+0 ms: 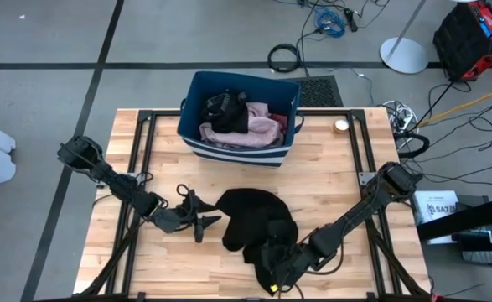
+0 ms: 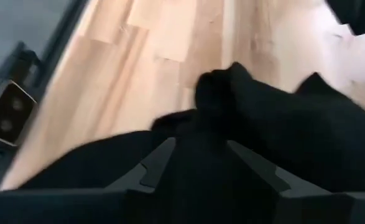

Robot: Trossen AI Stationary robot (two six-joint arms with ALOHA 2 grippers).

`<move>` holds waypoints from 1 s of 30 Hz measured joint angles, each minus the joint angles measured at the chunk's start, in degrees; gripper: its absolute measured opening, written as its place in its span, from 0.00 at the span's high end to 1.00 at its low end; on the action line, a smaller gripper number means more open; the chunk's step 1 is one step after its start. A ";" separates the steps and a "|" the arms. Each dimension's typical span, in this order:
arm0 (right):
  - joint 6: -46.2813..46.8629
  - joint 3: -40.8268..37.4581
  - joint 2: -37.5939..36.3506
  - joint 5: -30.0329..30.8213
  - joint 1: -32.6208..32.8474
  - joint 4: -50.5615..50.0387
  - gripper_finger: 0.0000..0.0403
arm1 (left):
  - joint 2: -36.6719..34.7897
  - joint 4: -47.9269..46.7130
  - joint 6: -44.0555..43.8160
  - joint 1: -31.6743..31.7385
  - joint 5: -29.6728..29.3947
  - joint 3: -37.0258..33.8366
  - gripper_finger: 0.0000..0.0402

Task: Sort clothes
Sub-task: Put the black hoodie into the blue laundry organizer

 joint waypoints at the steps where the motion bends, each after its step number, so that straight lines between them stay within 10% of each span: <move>1: -0.47 1.44 0.19 0.10 0.00 -2.76 0.69 | 0.00 0.03 0.74 -0.02 0.04 0.00 0.53; 14: 5.95 3.01 5.24 -0.55 -3.25 -15.54 0.76 | 0.00 0.21 5.70 1.32 0.20 0.02 0.53; 18: 8.10 3.02 2.75 -0.85 -2.95 -16.90 0.97 | 0.00 0.34 6.79 3.18 0.20 0.02 0.53; 30: 10.46 3.02 -14.53 6.40 2.69 -20.86 1.00 | 0.00 0.11 6.79 4.55 3.42 0.02 0.53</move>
